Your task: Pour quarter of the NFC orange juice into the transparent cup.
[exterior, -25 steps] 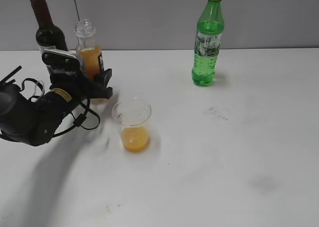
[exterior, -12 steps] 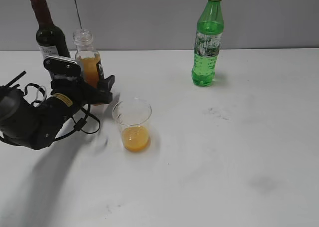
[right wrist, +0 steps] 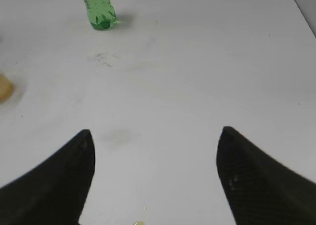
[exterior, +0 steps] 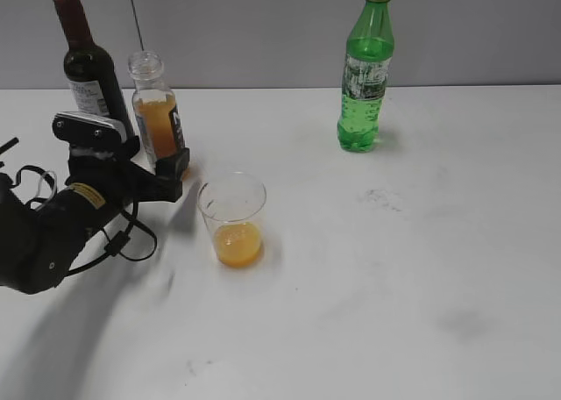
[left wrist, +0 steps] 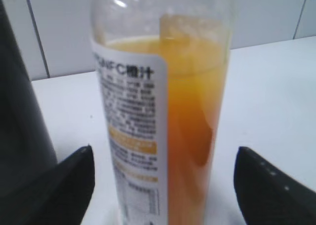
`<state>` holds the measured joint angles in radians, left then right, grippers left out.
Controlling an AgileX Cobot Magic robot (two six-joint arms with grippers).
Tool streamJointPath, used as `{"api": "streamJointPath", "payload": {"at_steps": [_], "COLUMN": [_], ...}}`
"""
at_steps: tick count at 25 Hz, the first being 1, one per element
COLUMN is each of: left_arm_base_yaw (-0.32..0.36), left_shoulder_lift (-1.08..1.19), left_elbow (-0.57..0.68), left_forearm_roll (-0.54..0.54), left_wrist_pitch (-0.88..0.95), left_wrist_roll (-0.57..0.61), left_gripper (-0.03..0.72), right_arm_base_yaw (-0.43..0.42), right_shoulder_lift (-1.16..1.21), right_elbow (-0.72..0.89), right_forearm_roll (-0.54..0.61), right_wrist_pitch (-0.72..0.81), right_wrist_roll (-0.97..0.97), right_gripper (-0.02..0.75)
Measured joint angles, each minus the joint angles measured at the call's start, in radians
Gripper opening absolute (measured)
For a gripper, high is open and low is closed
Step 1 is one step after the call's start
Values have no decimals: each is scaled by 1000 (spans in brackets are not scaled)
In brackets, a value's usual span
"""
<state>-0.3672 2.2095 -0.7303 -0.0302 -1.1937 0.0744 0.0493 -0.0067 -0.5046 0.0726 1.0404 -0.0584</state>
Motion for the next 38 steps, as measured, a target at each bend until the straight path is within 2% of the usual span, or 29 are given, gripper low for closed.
{"api": "streamJointPath", "payload": {"at_steps": [7, 14, 21, 23, 27, 38], "left_arm_base_yaw": [0, 0, 10, 35, 112, 324], "left_shoulder_lift": [-146, -348, -573, -625, -738, -902], "left_elbow": [149, 272, 292, 280, 207, -220], "left_forearm_roll": [-4, -18, -78, -79, -84, -74], "left_wrist_pitch": [-11, -9, 183, 292, 638, 1721], "left_wrist_roll": [0, 67, 155, 166, 170, 172], "left_gripper": [668, 652, 643, 638, 632, 613], "right_arm_base_yaw": [0, 0, 0, 0, 0, 0], "right_shoulder_lift": [0, 0, 0, 0, 0, 0], "right_elbow": [0, 0, 0, 0, 0, 0], "right_forearm_roll": [0, 0, 0, 0, 0, 0], "right_wrist_pitch": [0, 0, 0, 0, 0, 0], "right_wrist_roll": [0, 0, 0, 0, 0, 0], "right_gripper": [589, 589, 589, 589, 589, 589]}}
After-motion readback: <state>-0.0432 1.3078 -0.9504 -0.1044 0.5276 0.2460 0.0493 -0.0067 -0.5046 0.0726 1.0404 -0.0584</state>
